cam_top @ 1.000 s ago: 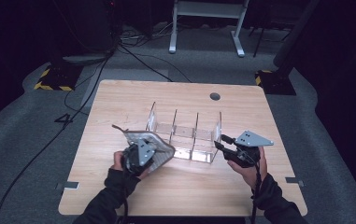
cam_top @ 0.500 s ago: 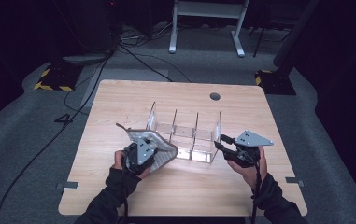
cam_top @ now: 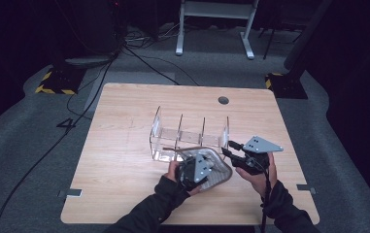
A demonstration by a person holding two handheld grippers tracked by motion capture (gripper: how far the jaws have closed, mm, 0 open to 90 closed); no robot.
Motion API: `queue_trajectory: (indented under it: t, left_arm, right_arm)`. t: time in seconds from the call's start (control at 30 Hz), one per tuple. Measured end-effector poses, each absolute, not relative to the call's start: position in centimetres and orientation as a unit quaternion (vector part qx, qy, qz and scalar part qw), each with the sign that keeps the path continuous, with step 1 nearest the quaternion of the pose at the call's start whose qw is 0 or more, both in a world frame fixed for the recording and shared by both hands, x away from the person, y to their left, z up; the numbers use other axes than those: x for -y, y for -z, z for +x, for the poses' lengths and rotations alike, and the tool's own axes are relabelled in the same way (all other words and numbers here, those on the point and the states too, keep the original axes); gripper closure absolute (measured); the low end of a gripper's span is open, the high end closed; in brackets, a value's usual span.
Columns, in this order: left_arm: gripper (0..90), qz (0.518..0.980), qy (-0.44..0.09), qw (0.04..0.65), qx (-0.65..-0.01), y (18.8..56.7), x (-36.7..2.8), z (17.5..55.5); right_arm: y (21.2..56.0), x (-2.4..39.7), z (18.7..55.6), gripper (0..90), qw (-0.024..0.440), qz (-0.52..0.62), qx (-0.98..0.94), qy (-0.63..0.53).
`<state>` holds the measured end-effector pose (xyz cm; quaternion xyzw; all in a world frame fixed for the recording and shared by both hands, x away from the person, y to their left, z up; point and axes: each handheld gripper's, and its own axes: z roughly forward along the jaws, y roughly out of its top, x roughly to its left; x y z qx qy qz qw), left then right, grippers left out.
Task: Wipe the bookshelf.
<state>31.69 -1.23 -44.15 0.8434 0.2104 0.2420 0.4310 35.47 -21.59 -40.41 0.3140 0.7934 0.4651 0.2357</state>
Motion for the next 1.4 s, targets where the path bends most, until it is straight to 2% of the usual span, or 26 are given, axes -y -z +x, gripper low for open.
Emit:
queue_trajectory:
  t: [0.13, 0.33, 0.53, 0.8, 1.03, 1.17, 1.4]
  left_arm:
    - [66.1, 0.848, -0.241, 0.428, -0.197, 44.3, 2.5, 31.5]
    - [66.2, 0.847, -0.244, 0.421, -0.212, 44.2, 0.9, 31.9]
    - [66.3, 0.842, -0.271, 0.401, -0.239, 43.8, -3.7, 31.9]
    - [66.3, 0.817, -0.316, 0.374, -0.305, 43.0, -11.2, 32.0]
    - [65.8, 0.797, -0.336, 0.361, -0.348, 42.9, -15.4, 32.4]
    - [65.4, 0.789, -0.319, 0.378, -0.365, 42.9, -16.2, 32.8]
    - [64.5, 0.793, -0.309, 0.389, -0.353, 42.7, -14.3, 32.8]
  right_arm:
    - [40.4, 21.6, 35.5, 61.7, 0.235, 0.312, -0.794, -0.466]
    - [40.4, 21.6, 35.5, 61.7, 0.233, 0.311, -0.794, -0.467]
    - [40.5, 21.6, 35.5, 61.6, 0.236, 0.311, -0.793, -0.467]
    - [40.4, 21.7, 35.4, 61.7, 0.24, 0.306, -0.794, -0.466]
    - [40.4, 21.7, 35.4, 61.7, 0.237, 0.307, -0.794, -0.468]
    - [40.4, 21.7, 35.4, 61.9, 0.235, 0.307, -0.794, -0.47]
    - [40.4, 21.8, 35.5, 61.3, 0.229, 0.308, -0.794, -0.471]
